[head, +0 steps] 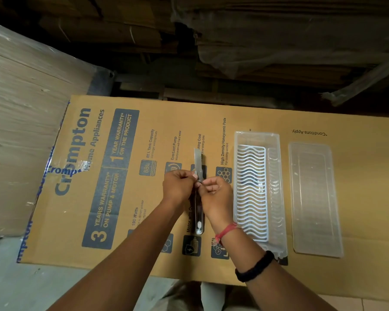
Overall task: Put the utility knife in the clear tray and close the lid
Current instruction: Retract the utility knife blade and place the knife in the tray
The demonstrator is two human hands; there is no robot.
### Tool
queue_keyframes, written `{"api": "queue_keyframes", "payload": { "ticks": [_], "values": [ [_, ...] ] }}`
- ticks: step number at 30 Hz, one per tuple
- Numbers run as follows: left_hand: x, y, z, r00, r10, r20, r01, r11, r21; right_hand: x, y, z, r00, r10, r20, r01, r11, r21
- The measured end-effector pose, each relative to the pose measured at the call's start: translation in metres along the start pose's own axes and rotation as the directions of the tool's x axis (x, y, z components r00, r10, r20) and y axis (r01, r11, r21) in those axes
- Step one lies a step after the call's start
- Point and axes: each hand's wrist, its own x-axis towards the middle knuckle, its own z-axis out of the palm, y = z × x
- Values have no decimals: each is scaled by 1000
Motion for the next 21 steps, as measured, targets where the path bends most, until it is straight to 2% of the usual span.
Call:
{"api": "queue_keyframes", "payload": {
  "ticks": [3,7,11,21],
  "values": [
    [-3,9,1,998,56,4,-56,998,-36,-5,-3,1,999,32,-2,-31,996,81],
    [-9,29,2,993,116,-3,-116,990,-77,-14,-8,-2,999,-31,38,26,991,132],
    [-10,44,0,992,125,-7,-125,985,-116,-23,-10,-11,994,-62,86,49,988,143],
    [-23,47,7,985,170,41,-165,981,-97,-40,-7,-32,986,-22,167,-19,970,242]
  ]
}}
